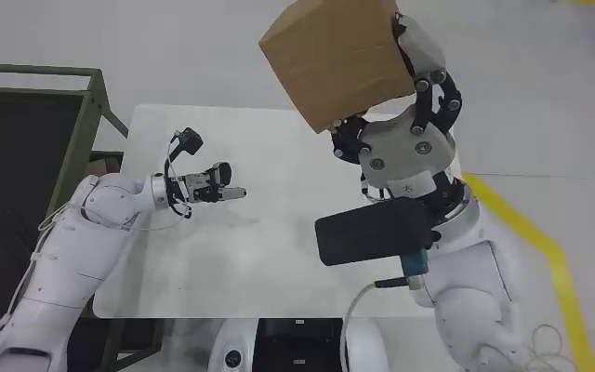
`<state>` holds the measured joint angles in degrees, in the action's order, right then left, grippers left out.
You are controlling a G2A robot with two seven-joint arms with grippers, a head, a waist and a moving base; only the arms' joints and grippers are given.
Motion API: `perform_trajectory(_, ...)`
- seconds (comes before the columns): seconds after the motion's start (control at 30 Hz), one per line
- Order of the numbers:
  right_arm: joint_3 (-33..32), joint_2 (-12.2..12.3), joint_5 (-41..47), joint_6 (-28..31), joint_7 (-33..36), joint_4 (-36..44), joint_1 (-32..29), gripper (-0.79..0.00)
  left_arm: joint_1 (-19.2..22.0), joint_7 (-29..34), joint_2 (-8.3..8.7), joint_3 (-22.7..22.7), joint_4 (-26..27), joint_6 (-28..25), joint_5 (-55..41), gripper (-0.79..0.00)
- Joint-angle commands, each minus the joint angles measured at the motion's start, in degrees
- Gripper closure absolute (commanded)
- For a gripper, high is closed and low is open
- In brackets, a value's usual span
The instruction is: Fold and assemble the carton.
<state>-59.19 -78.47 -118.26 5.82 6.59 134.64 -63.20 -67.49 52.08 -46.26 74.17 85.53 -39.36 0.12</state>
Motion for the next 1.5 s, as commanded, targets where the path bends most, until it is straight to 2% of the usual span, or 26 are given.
perform_trajectory(0.0, 0.06, -0.18, 2.44, -0.46, 0.42, 0.00, -0.35, 0.000, 0.00, 0.00, 0.00, 0.00, 0.00, 0.00, 0.00, -0.785)
perform_trajectory(0.13, -2.09, -0.18, 8.17, 0.28, -0.79, 0.00, -2.15, 0.000, 0.00, 0.00, 0.00, 0.00, 0.00, 0.00, 0.00, -0.785)
perform_trajectory(0.3, -6.97, 0.16, 19.76, 3.46, -6.01, 0.00, -5.75, 0.000, 0.00, 0.00, 0.00, 0.00, 0.00, 0.00, 0.00, -0.785)
perform_trajectory(0.57, -13.47, 1.15, 38.31, 16.88, -15.92, -2.46, -11.50, 0.000, 0.00, 0.00, 0.00, 0.00, 0.00, 0.00, 0.00, -0.785)
perform_trajectory(0.8, -16.11, 1.78, 46.36, 24.81, -20.84, -4.13, -13.76, 0.000, 0.00, 0.00, 0.00, 0.00, 0.00, 0.00, 0.00, -0.785)
perform_trajectory(1.03, -18.19, 2.31, 59.11, 32.35, -20.52, -6.38, -13.19, 0.000, 0.00, 0.00, 0.00, 0.00, 0.00, 0.00, 0.00, -0.785)
perform_trajectory(1.27, -19.13, 2.74, 61.67, 33.69, -16.38, -7.05, -11.87, 0.000, 0.00, 0.00, 0.00, 0.00, 0.00, 0.00, 0.00, -0.785)
perform_trajectory(1.47, -19.68, 2.97, 55.07, 32.06, -16.41, -4.91, -12.14, 0.000, 0.00, 0.00, 0.00, 0.00, 0.00, 0.00, 0.00, -0.785)
